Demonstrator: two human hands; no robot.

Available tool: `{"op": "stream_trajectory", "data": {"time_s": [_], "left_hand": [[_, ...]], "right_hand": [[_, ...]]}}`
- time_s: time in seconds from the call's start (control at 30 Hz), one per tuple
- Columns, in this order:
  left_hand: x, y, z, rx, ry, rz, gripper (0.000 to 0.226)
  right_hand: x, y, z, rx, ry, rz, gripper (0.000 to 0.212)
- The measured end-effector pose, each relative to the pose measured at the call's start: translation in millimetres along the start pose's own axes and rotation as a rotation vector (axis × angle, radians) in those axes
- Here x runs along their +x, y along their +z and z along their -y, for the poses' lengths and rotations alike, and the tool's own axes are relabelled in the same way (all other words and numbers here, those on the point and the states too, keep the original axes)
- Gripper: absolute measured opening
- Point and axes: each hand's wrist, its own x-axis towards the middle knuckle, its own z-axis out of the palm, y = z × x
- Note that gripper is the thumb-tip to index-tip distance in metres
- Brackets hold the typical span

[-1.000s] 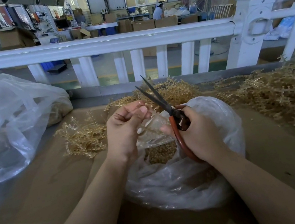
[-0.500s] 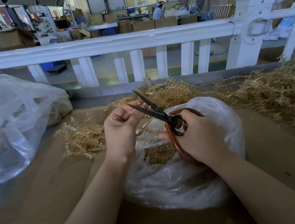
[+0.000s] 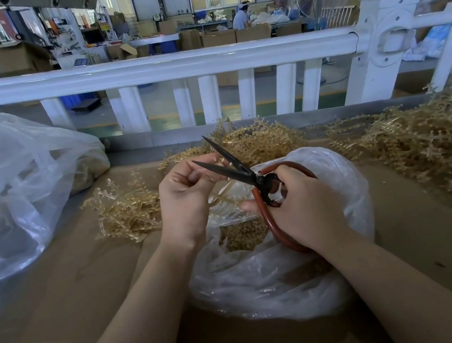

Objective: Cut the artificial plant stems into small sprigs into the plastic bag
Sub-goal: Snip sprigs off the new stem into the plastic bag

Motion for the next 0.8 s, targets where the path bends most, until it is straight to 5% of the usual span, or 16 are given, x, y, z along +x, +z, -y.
{"op": "stream_trajectory", "data": {"time_s": [0.3, 0.57, 0.8], "left_hand": [[1.3, -2.9, 4.2, 0.015, -0.016, 0.044, 0.002], [1.3, -5.4, 1.2, 0.024, -0.031, 0.063, 0.018], [0.6, -4.9, -1.5, 0.059, -0.027, 0.054, 0.016]], "right_hand": [[-1.9, 0.6, -0.4, 0.005, -0.008, -0.043, 0.079], [-2.7, -0.9, -0.8, -0.039, -0.033, -0.079, 0.054], [-2.2, -3.3, 1.4, -0.069, -0.034, -0.099, 0.065]]}}
